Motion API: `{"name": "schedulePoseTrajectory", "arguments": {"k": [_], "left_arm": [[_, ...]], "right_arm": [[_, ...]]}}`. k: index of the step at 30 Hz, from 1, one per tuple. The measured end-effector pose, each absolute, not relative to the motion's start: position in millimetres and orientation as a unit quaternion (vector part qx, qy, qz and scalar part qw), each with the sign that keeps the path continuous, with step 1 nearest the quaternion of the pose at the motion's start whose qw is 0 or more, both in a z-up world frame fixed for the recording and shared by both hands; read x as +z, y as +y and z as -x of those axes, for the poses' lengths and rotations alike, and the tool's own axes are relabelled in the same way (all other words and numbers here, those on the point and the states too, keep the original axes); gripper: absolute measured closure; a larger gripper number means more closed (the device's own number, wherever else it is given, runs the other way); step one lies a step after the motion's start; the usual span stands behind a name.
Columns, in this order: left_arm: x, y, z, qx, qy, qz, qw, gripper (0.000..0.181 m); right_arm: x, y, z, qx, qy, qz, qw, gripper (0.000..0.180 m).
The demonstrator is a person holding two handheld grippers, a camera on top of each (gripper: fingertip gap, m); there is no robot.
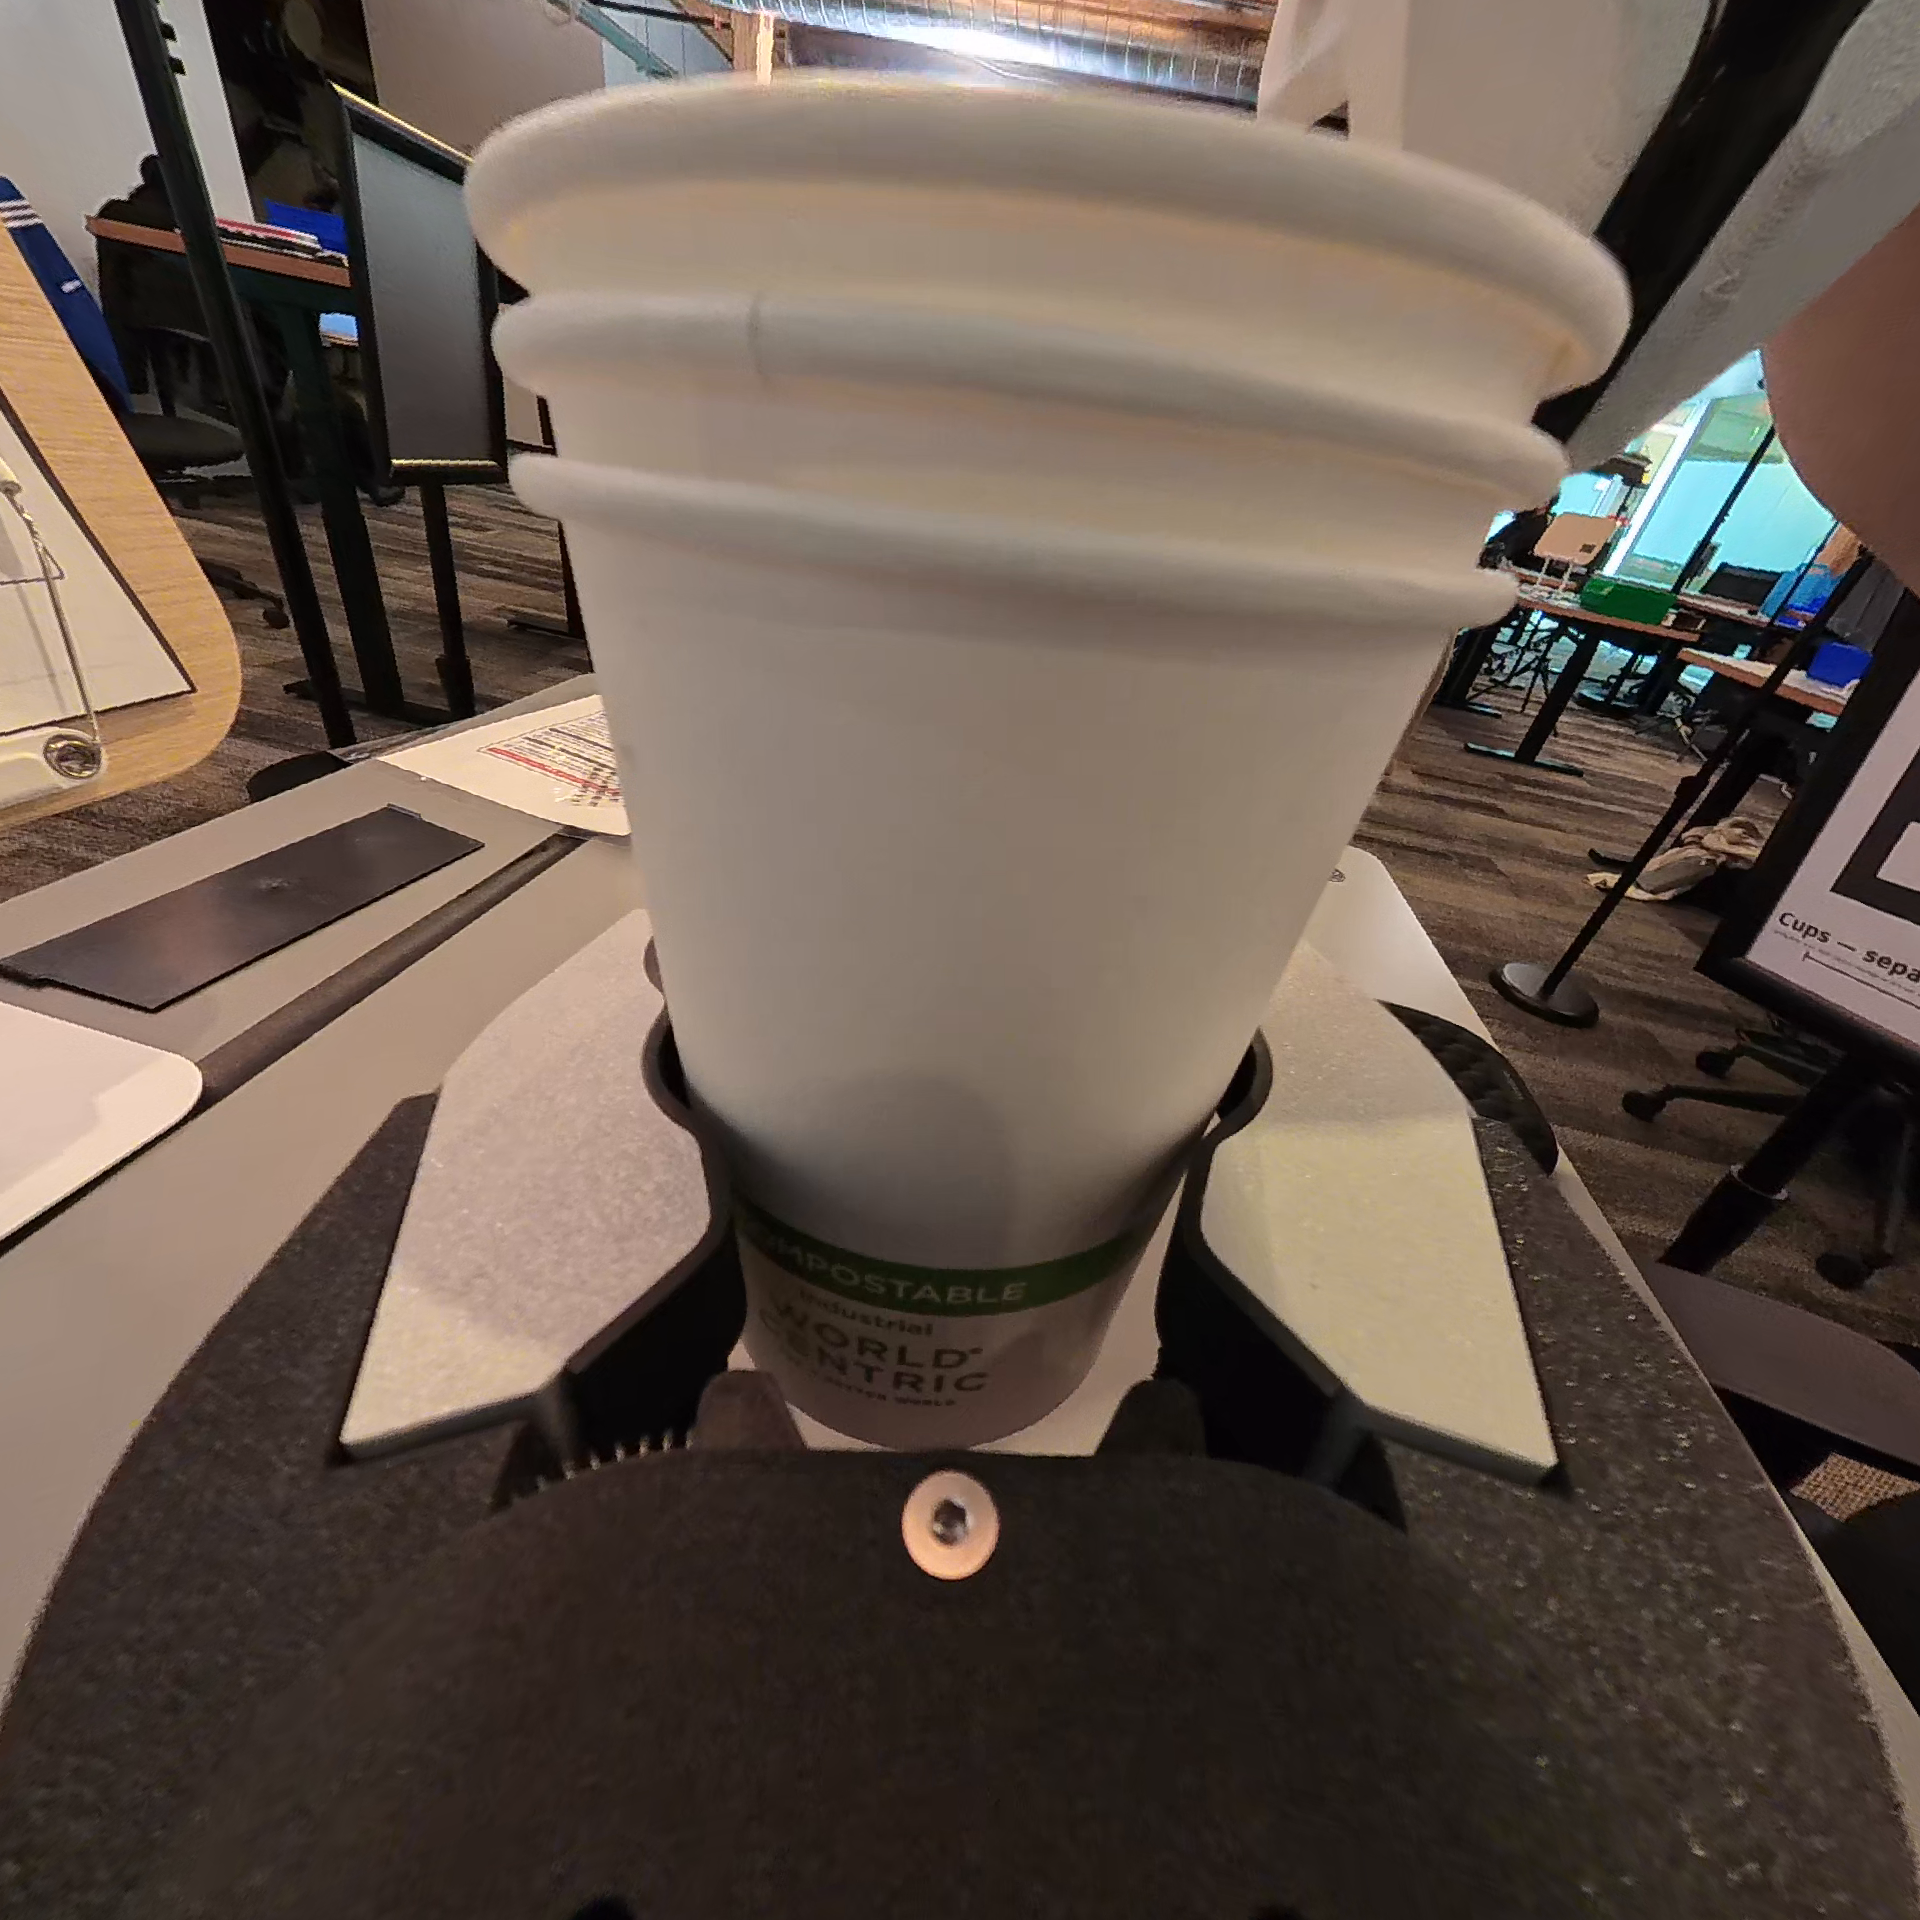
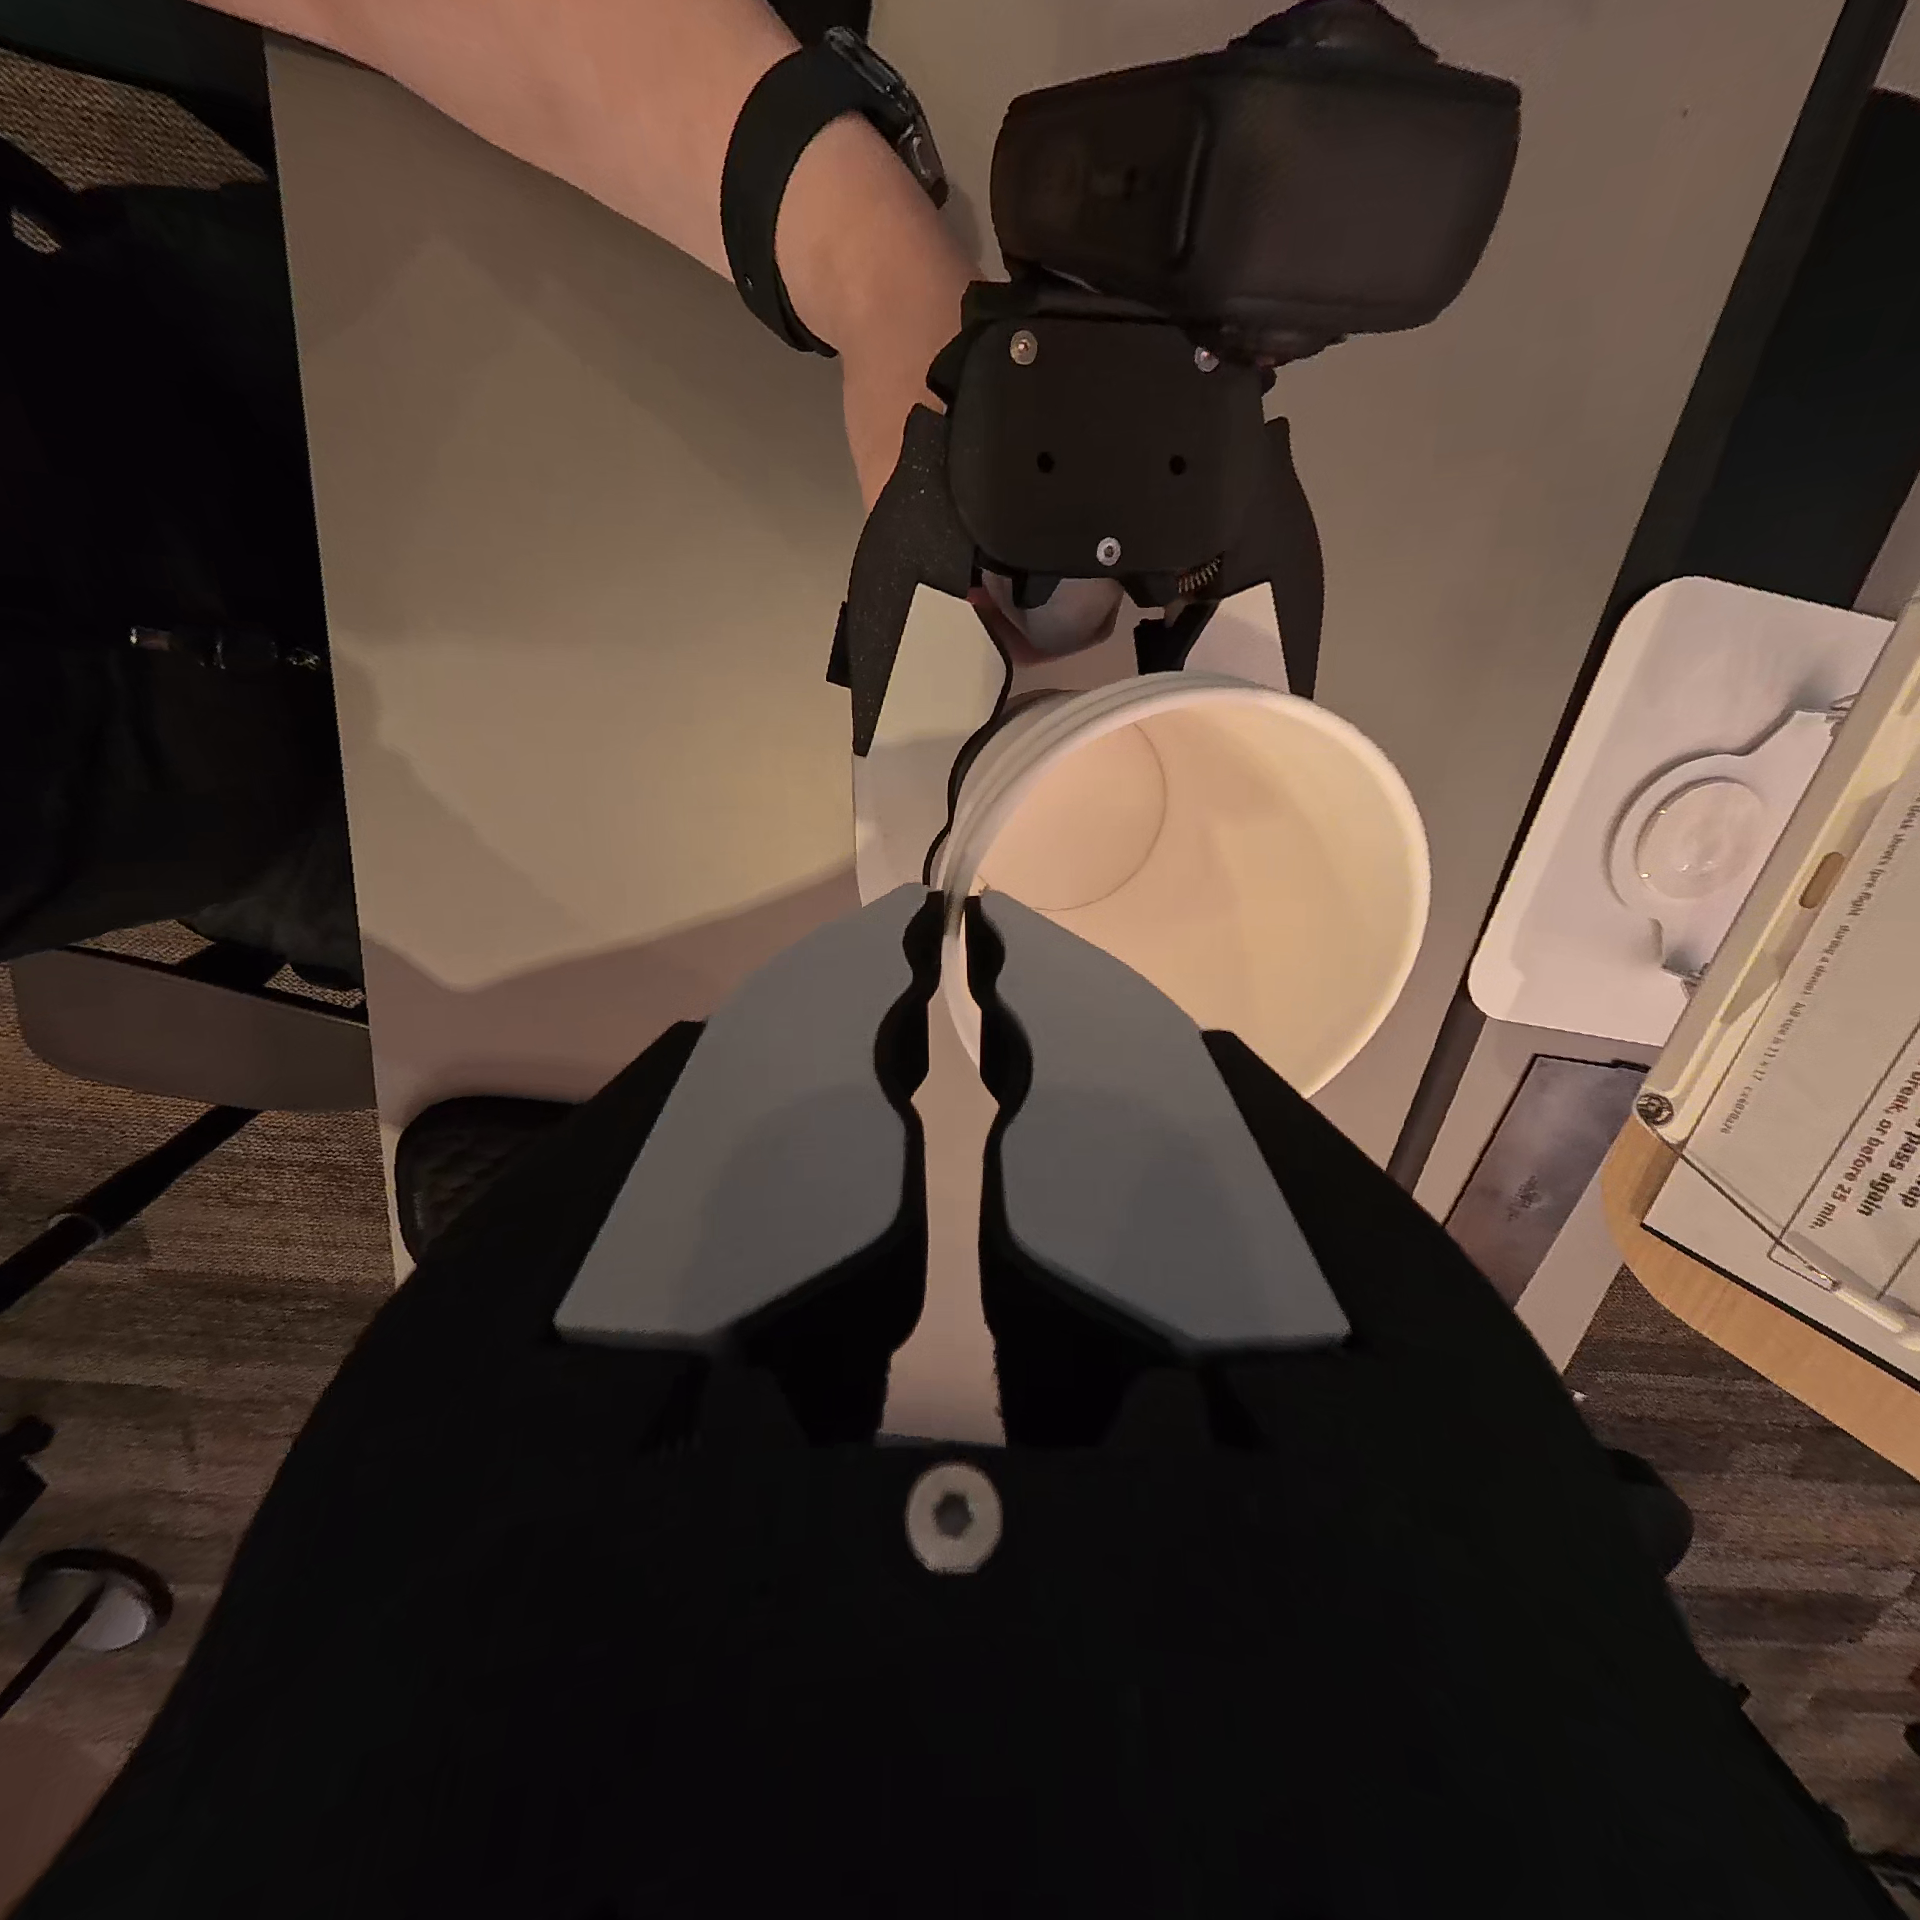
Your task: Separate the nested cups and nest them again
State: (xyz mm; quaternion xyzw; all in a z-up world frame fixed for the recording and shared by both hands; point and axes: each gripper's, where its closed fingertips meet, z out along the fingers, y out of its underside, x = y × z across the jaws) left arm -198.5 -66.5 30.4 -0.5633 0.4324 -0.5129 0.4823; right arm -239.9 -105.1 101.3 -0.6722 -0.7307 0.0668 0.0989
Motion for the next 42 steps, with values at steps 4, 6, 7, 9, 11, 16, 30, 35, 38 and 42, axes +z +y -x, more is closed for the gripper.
{"name": "schedulePoseTrajectory", "arguments": {"k": [4,6,7,9,11,16,30,35,38,42], "left_arm": [[31.7,-65.1,199.7,-0.517,0.427,0.563,0.484,0.08],[32.0,-64.6,200.3,-0.516,0.427,0.563,0.484,0.08],[31.6,-64.7,200.2,-0.514,0.428,0.563,0.485,0.08],[30.6,-65.3,199.3,-0.513,0.43,0.564,0.484,0.08],[29.1,-66.0,198.2,-0.511,0.432,0.565,0.482,0.08],[23.5,-68.0,194.0,-0.511,0.437,0.569,0.474,0.08],[8.1,-66.5,189.2,-0.506,0.442,0.581,0.459,0.08],[6.8,-69.0,187.1,-0.505,0.446,0.58,0.457,0.08],[7.3,-69.6,186.9,-0.506,0.445,0.58,0.458,0.08],[7.5,-69.6,187.2,-0.505,0.445,0.58,0.459,0.08]], "right_arm": [[105.1,-102.6,237.5,0.057,-0.732,0.67,0.106,0.177],[109.2,-101.5,236.8,0.054,-0.732,0.67,0.112,0.177],[111.9,-101.1,236.6,0.054,-0.732,0.67,0.115,0.177],[118.5,-100.3,236.2,0.052,-0.731,0.669,0.125,0.177],[126.2,-99.6,234.9,0.048,-0.73,0.669,0.135,0.177],[155.3,-98.9,228.5,0.038,-0.722,0.669,0.17,0.177],[255.2,-105.8,115.0,-0.052,-0.628,0.737,0.246,0.177],[263.4,-112.5,28.7,-0.073,-0.547,0.793,0.258,0.177],[252.5,-116.4,-26.1,-0.076,-0.494,0.827,0.258,0.177],[222.6,-123.5,-98.4,-0.085,-0.424,0.869,0.241,0.177]]}}
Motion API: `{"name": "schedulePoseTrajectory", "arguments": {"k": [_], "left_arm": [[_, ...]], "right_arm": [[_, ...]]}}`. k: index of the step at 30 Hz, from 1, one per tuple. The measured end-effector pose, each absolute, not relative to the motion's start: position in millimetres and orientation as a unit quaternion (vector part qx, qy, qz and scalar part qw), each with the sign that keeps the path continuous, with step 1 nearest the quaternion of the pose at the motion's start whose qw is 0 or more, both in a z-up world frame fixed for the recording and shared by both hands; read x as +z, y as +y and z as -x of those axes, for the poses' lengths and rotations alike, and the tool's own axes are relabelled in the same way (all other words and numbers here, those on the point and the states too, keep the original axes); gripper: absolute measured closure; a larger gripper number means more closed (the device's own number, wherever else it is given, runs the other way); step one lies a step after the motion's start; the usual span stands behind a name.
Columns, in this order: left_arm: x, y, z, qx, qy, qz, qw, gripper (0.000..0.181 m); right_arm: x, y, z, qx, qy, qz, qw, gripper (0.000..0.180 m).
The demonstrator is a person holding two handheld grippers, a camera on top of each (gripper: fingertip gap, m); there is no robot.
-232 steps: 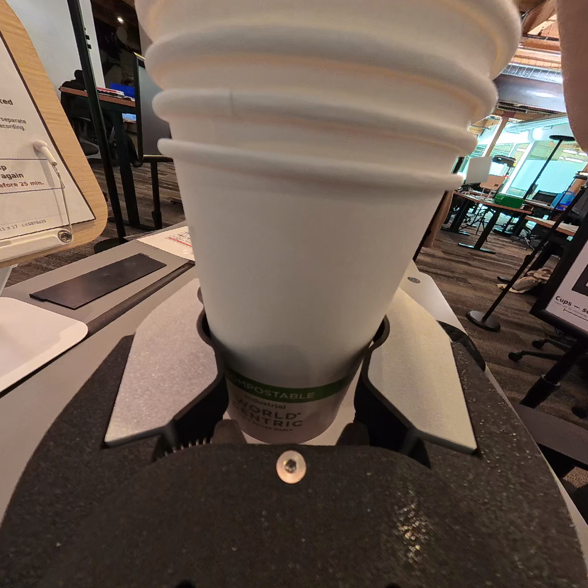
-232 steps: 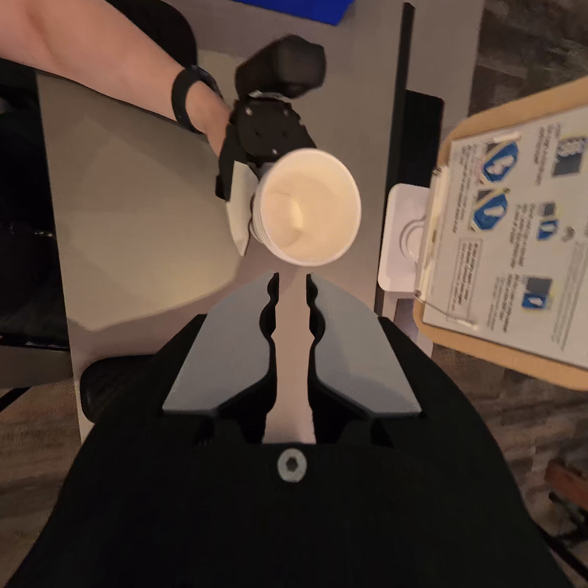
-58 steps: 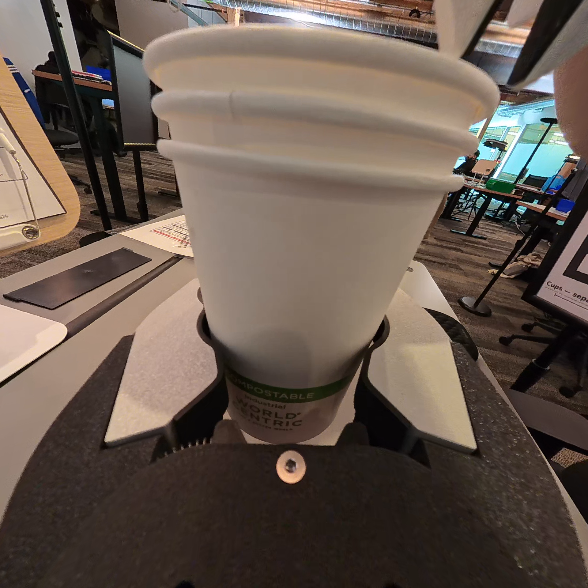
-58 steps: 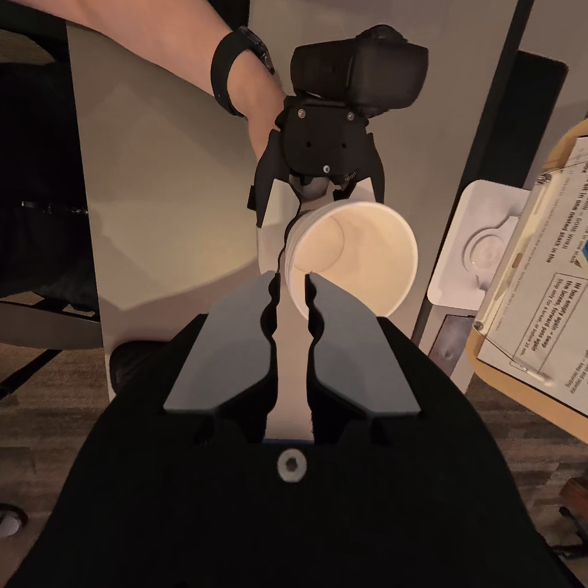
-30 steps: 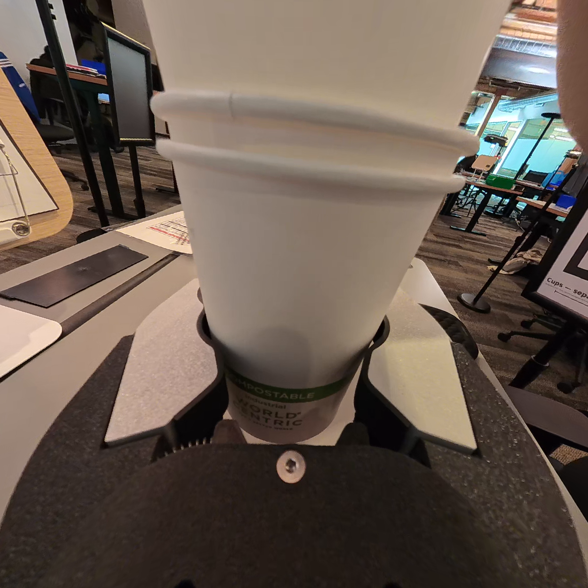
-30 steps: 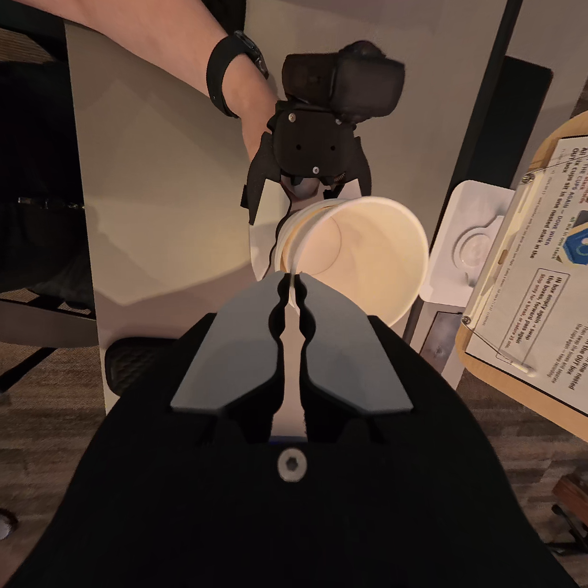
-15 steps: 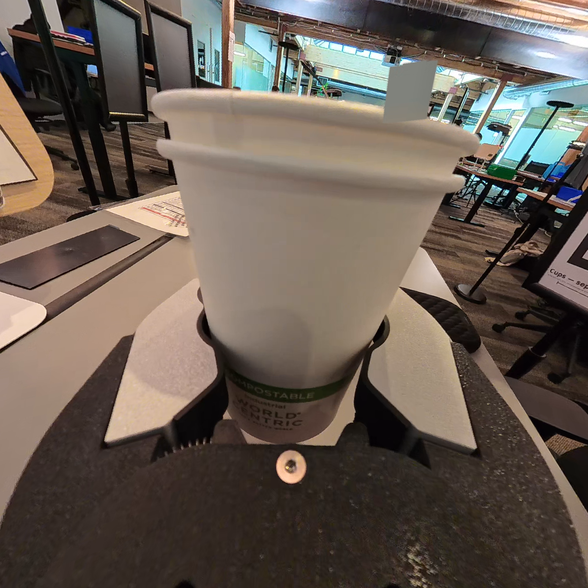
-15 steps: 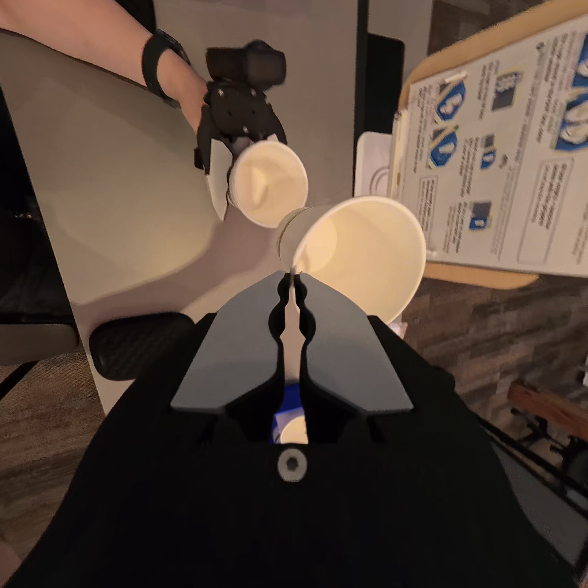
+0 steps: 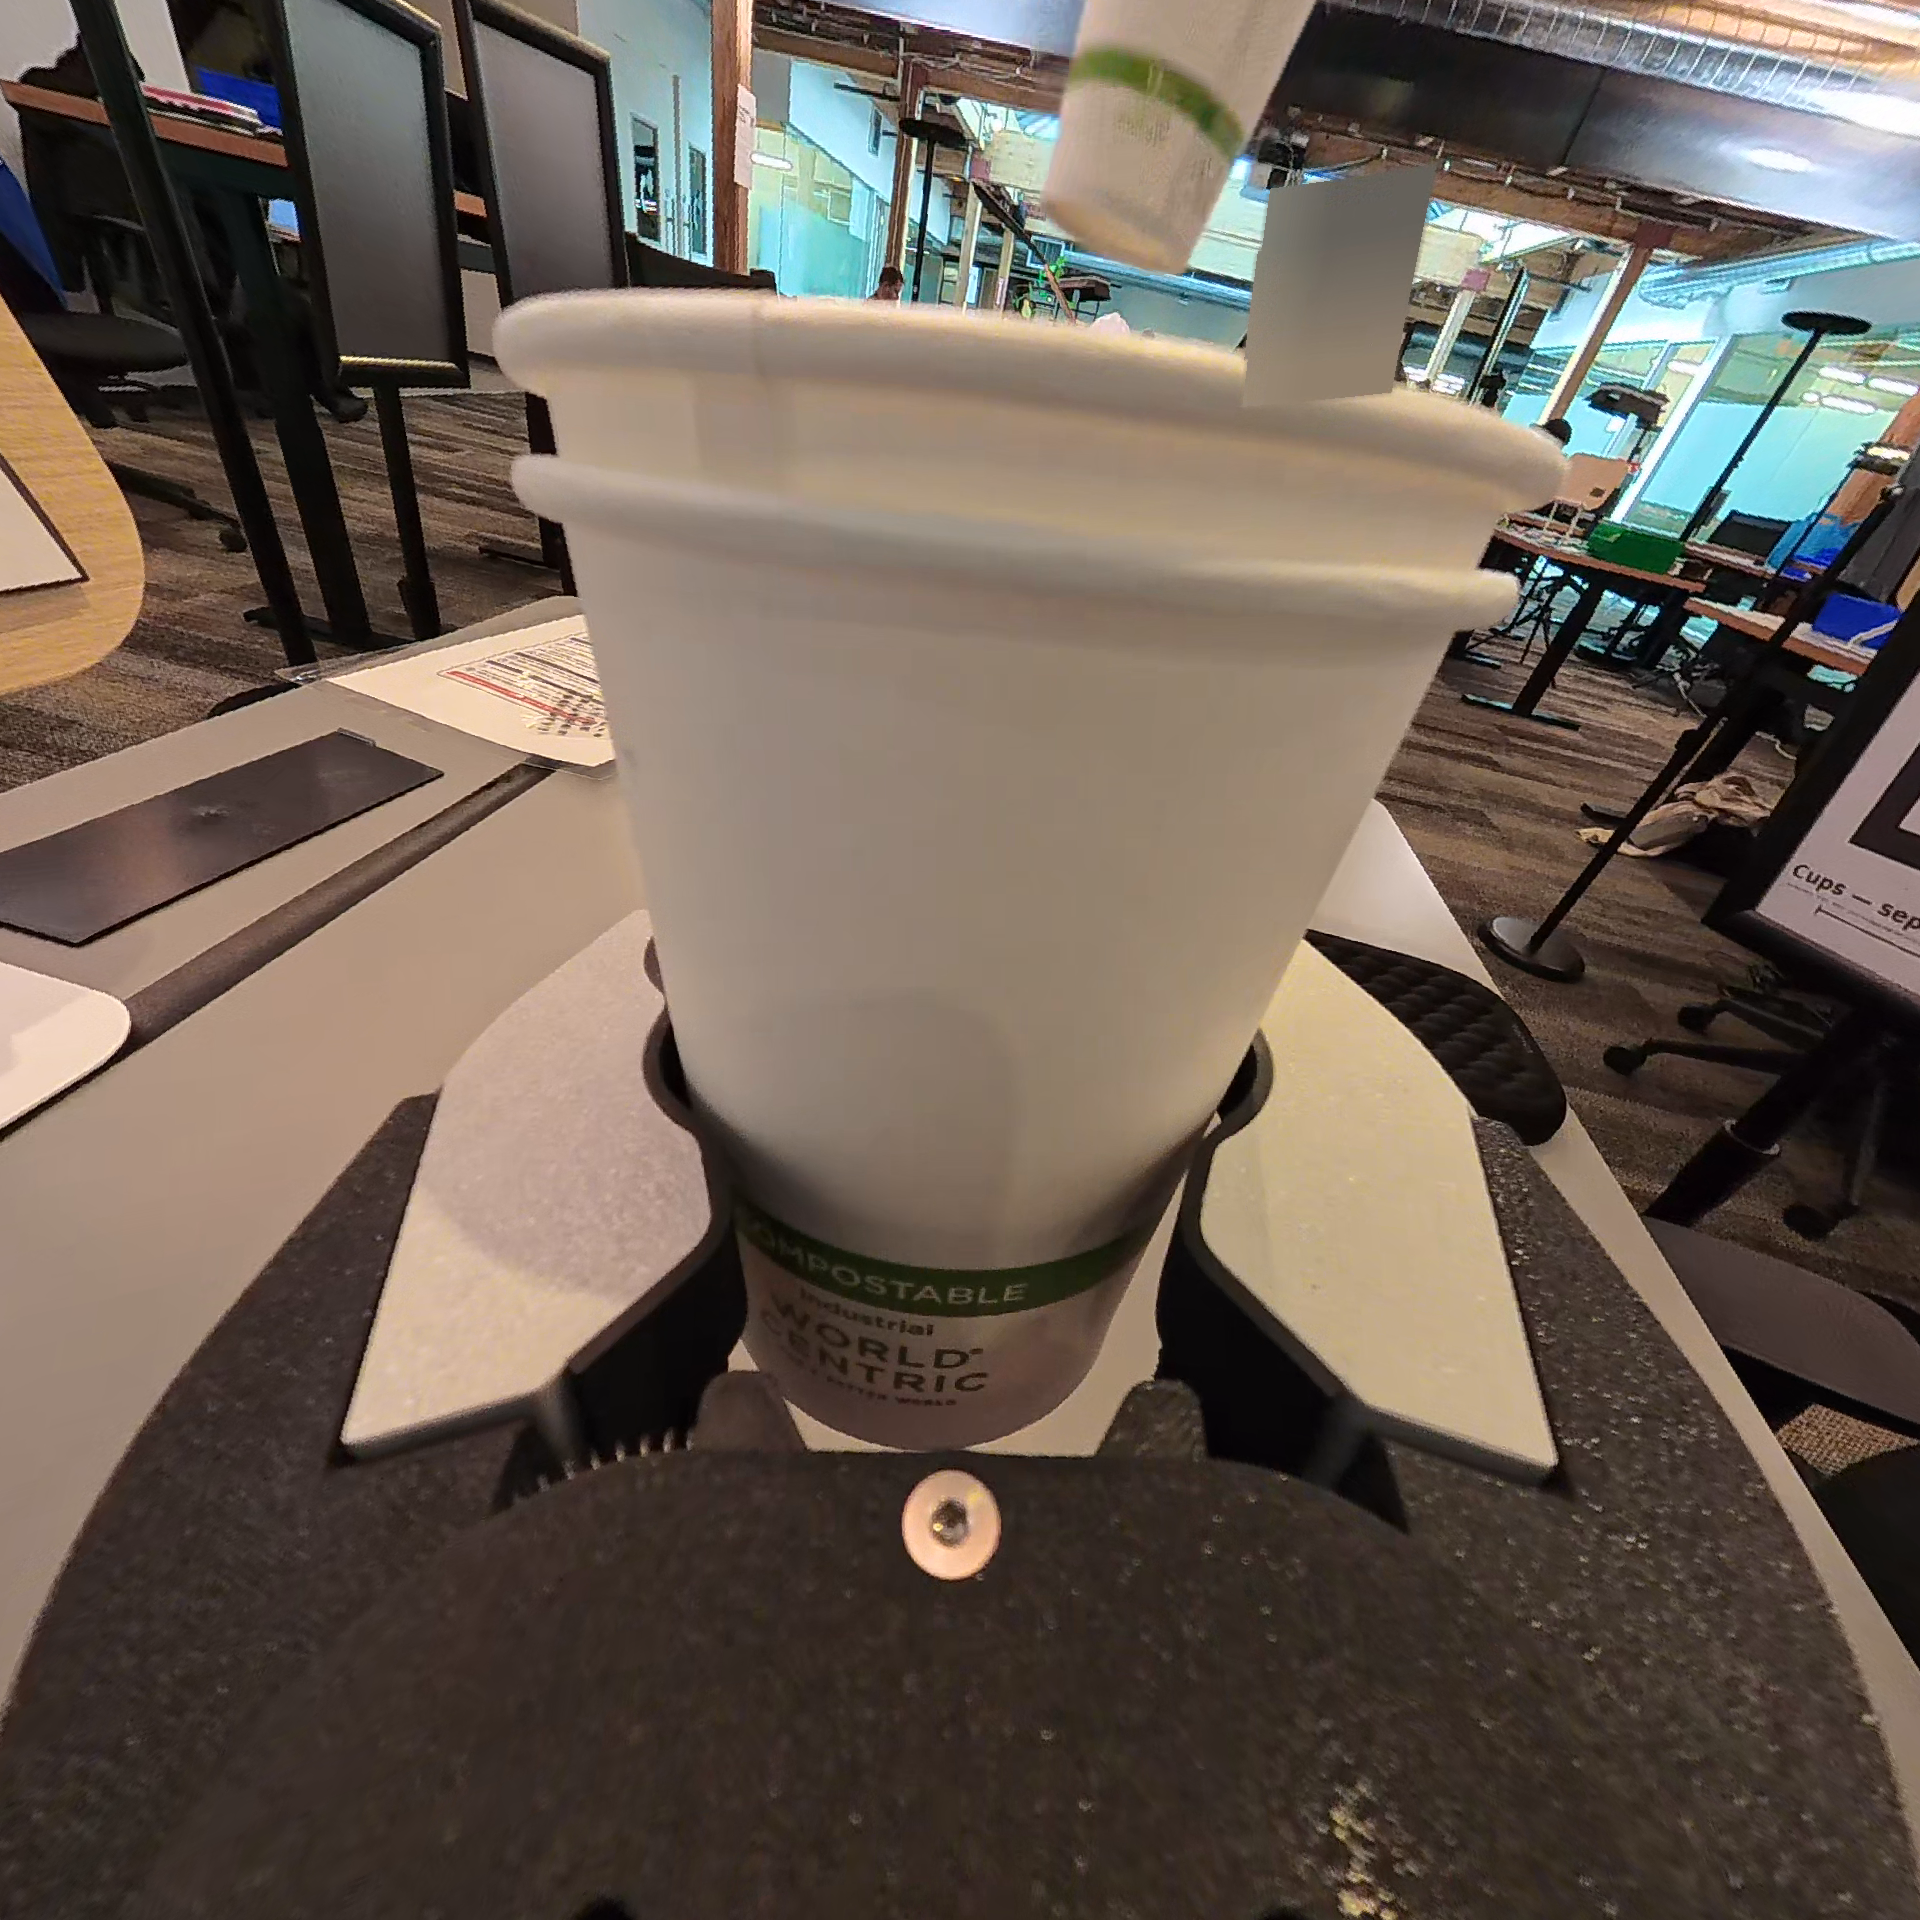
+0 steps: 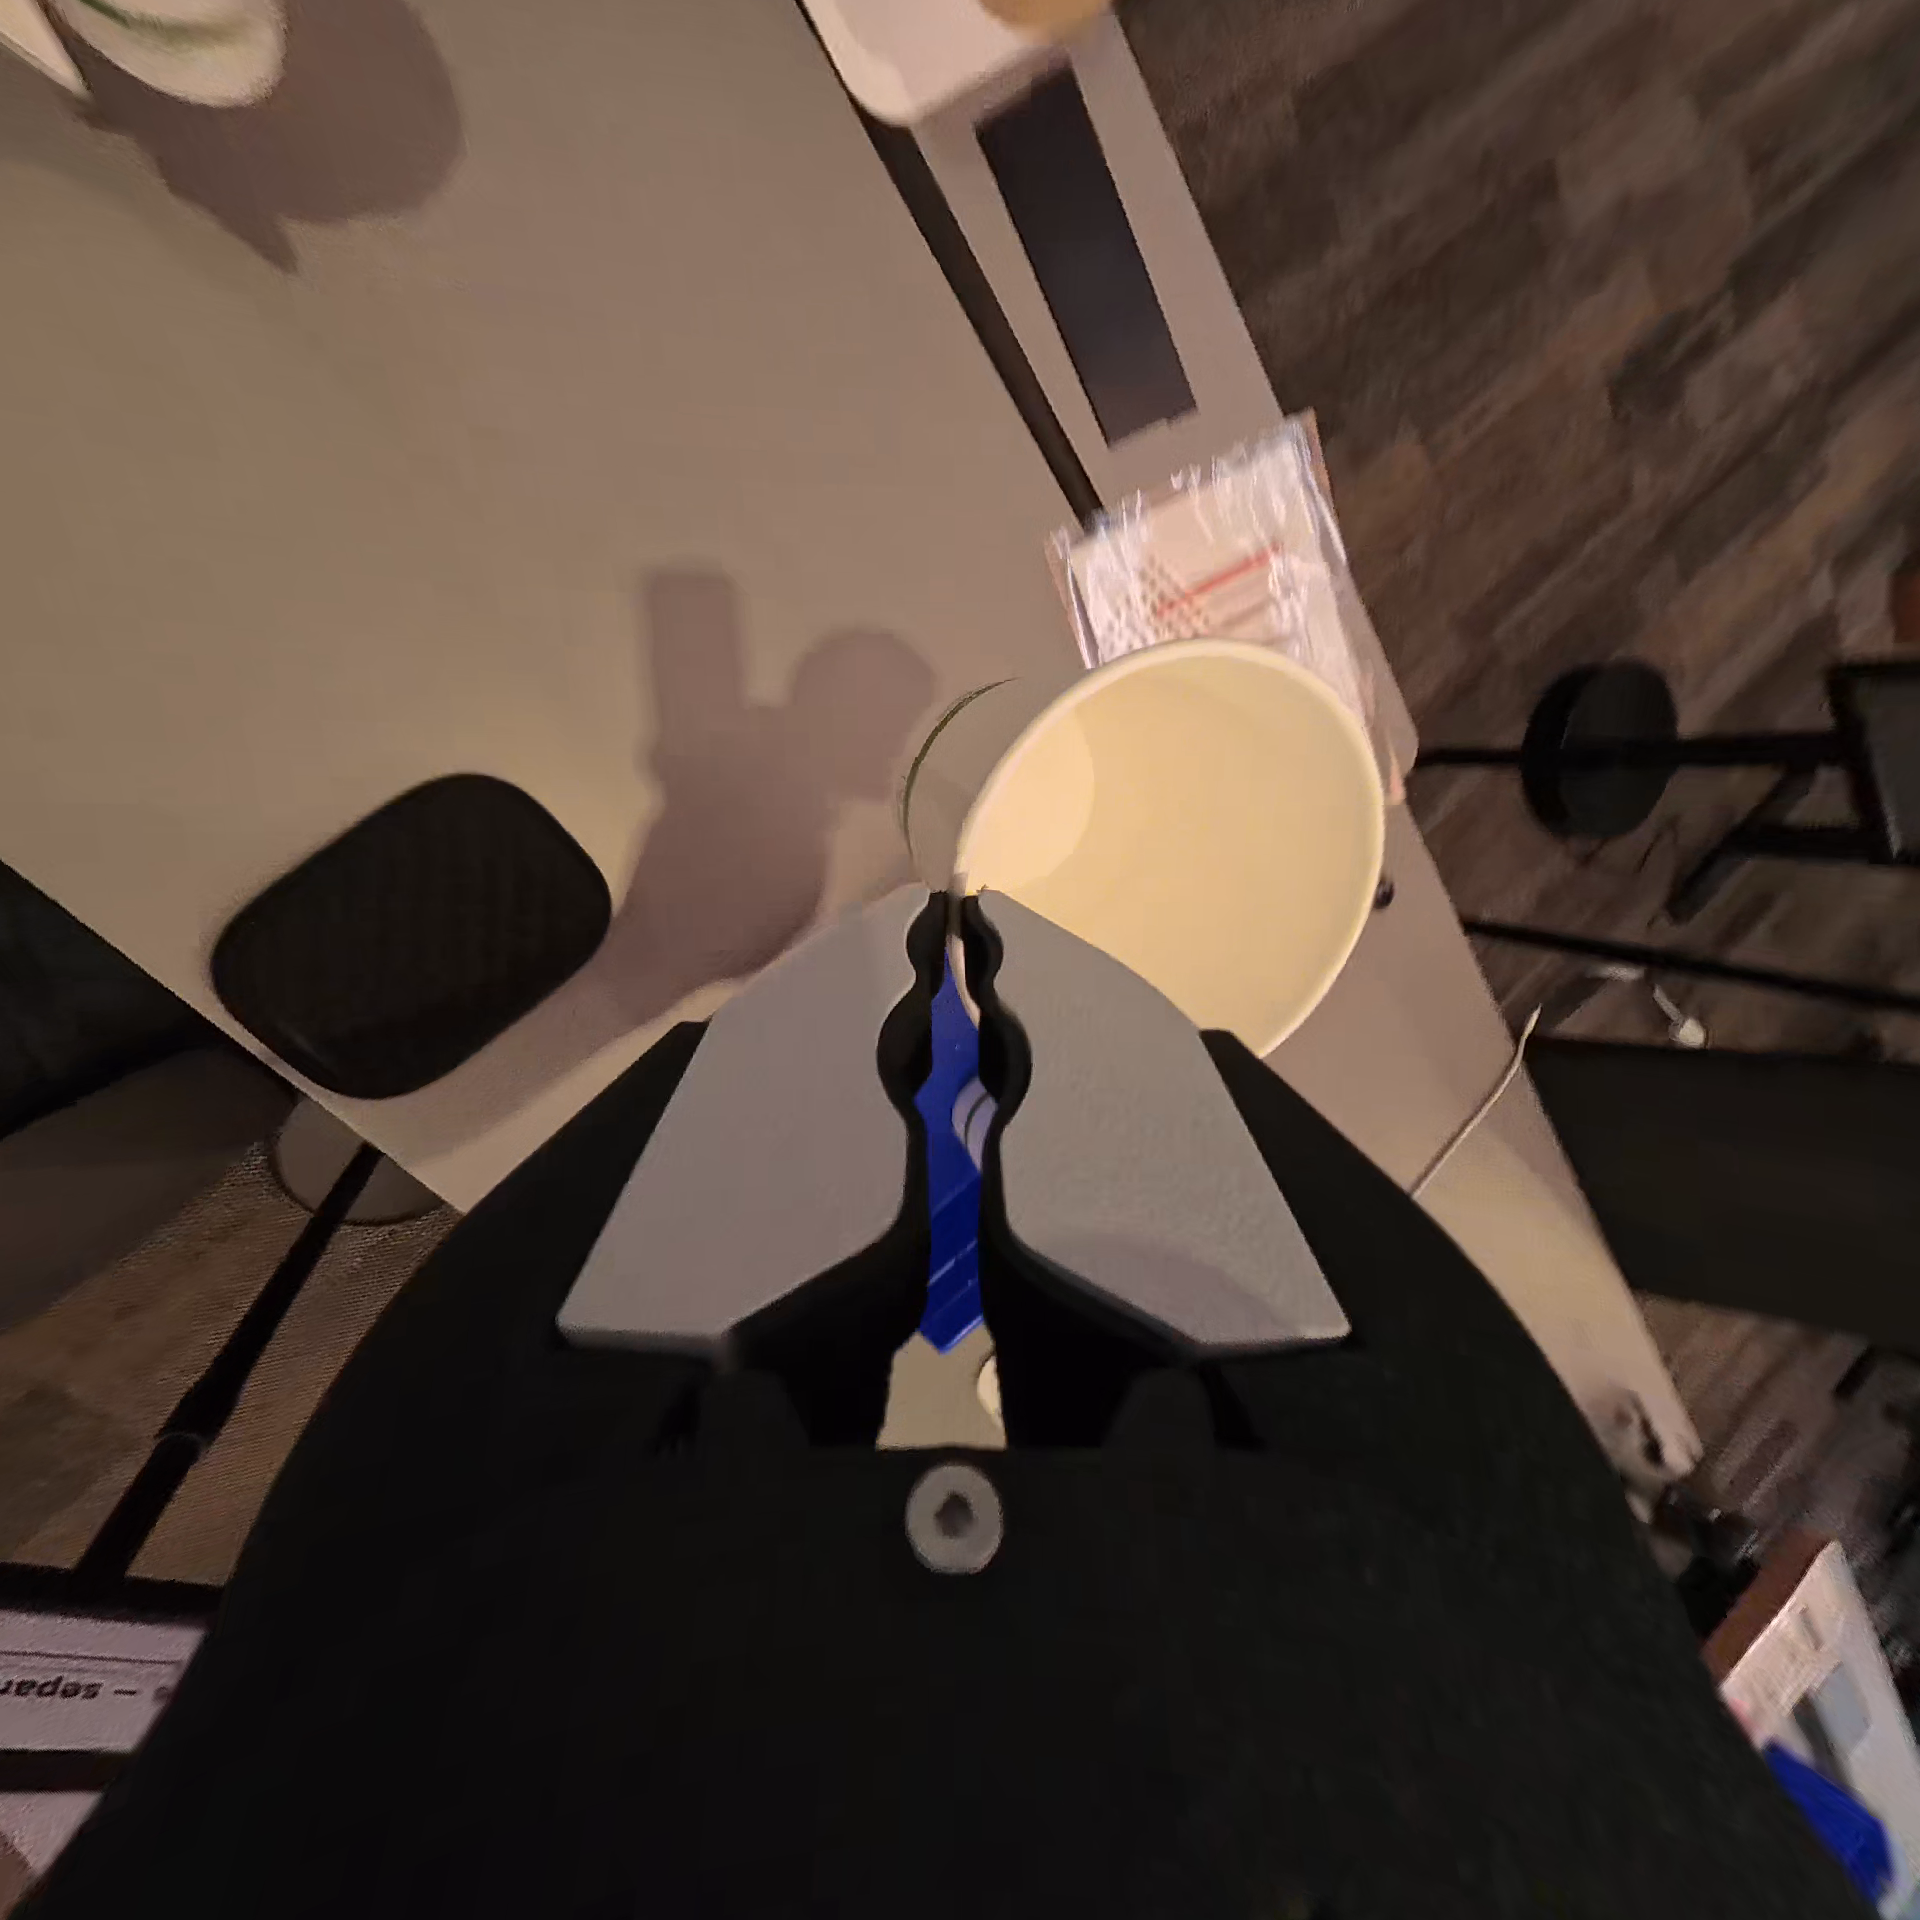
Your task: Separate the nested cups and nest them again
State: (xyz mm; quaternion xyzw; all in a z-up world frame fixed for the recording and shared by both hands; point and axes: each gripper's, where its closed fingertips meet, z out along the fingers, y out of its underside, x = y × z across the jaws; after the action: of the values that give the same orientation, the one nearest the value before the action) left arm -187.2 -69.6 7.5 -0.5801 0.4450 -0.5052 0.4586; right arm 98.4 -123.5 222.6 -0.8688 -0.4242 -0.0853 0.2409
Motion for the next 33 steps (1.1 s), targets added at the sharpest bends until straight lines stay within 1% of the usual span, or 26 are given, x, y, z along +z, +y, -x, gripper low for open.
{"name": "schedulePoseTrajectory", "arguments": {"k": [4,10,24,33], "left_arm": [[7.9,-67.7,189.0,-0.503,0.443,0.581,0.461,0.08],[10.8,-58.7,196.5,-0.504,0.43,0.585,0.468,0.08],[8.0,-51.8,200.1,-0.5,0.423,0.592,0.47,0.08],[7.3,-52.2,199.4,-0.501,0.424,0.592,0.468,0.08]], "right_arm": [[182.0,-135.8,-148.1,-0.074,-0.379,0.896,0.219,0.177],[124.6,-152.9,-189.3,-0.052,-0.351,0.915,0.191,0.177],[44.4,-163.0,-210.9,-0.021,-0.346,0.927,0.145,0.177],[49.0,-158.3,-223.8,-0.027,-0.332,0.925,0.181,0.177]]}}
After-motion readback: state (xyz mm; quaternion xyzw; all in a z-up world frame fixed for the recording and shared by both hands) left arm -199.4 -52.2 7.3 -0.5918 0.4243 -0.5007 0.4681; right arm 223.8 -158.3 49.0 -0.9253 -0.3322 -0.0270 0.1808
